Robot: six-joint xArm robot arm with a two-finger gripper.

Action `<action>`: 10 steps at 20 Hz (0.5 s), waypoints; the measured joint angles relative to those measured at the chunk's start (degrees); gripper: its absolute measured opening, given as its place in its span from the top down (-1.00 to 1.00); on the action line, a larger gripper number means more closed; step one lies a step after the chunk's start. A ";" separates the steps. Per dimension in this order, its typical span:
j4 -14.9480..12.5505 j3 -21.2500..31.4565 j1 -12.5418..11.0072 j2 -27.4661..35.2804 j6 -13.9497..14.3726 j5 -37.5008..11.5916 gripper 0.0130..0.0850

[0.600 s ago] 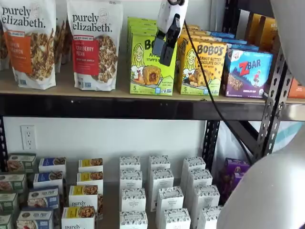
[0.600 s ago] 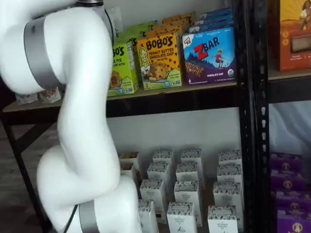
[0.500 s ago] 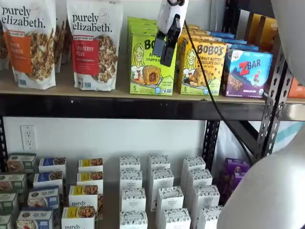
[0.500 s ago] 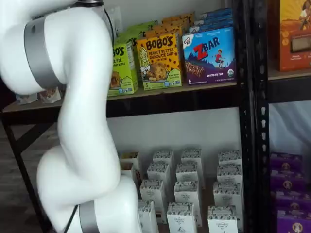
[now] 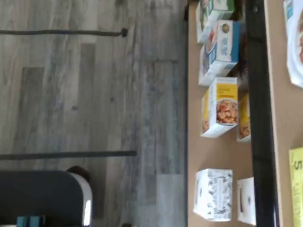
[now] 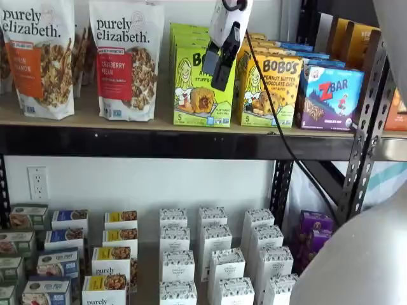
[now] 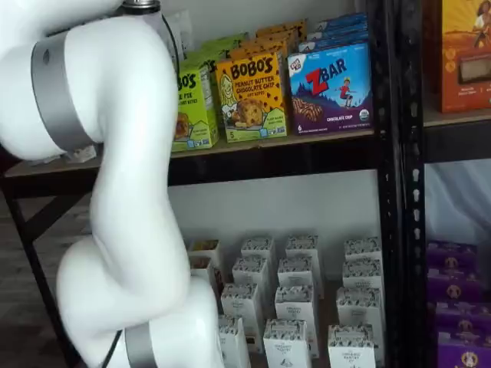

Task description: Pick the green box on the top shelf, the fourth from the left

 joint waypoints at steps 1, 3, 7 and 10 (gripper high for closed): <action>0.17 0.50 0.08 -0.37 0.05 -0.78 -1.00; 0.30 1.00 0.44 -0.69 0.36 -1.77 -1.00; -0.02 0.18 0.91 0.00 0.82 -1.41 -1.00; 0.01 -0.53 0.76 0.57 0.72 -0.94 -1.00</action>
